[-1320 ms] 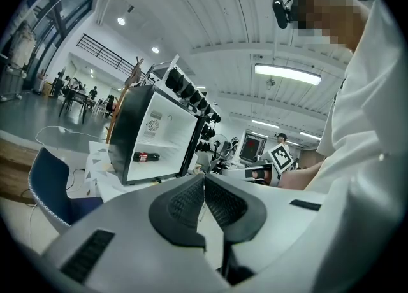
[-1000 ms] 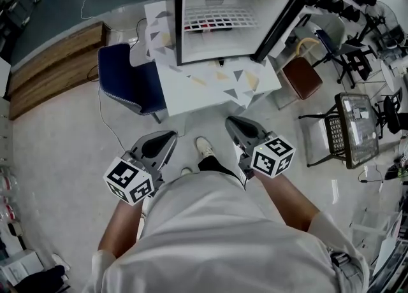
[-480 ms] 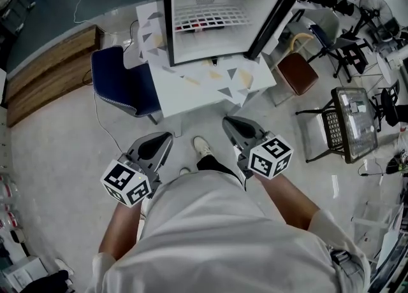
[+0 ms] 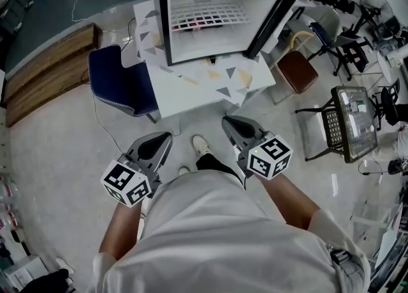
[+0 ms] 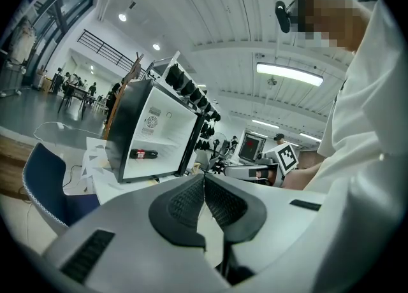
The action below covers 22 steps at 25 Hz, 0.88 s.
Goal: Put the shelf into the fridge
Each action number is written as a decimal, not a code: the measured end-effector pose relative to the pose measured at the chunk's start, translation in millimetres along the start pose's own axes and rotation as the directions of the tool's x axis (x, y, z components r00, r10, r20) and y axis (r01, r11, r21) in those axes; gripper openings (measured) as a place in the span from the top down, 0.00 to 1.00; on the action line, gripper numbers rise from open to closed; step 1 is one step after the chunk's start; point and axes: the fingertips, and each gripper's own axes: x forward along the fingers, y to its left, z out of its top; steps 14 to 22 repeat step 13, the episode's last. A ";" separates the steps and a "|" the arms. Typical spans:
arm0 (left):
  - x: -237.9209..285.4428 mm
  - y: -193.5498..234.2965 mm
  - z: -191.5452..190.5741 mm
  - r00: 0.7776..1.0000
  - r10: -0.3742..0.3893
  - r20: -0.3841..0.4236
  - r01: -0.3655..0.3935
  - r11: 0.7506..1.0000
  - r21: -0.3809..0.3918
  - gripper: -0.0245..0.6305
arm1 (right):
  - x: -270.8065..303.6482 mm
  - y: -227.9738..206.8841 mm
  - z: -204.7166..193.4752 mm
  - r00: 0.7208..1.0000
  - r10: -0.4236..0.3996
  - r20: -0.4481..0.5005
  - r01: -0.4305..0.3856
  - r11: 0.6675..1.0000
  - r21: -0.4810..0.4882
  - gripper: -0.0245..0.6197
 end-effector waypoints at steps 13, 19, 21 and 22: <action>30.3 12.7 18.6 1.000 0.004 0.000 -0.004 1.000 0.002 0.93 | 13.5 -28.6 18.7 1.000 0.011 -0.003 -0.011 1.000 -0.027 0.95; 30.3 12.7 18.6 1.000 0.004 0.000 -0.004 1.000 0.002 0.93 | 13.5 -28.6 18.7 1.000 0.011 -0.003 -0.011 1.000 -0.027 0.95; 30.3 12.7 18.6 1.000 0.004 0.000 -0.004 1.000 0.002 0.93 | 13.5 -28.6 18.7 1.000 0.011 -0.003 -0.011 1.000 -0.027 0.95; 30.3 12.7 18.6 1.000 0.004 0.000 -0.004 1.000 0.002 0.93 | 13.5 -28.6 18.7 1.000 0.011 -0.003 -0.011 1.000 -0.027 0.95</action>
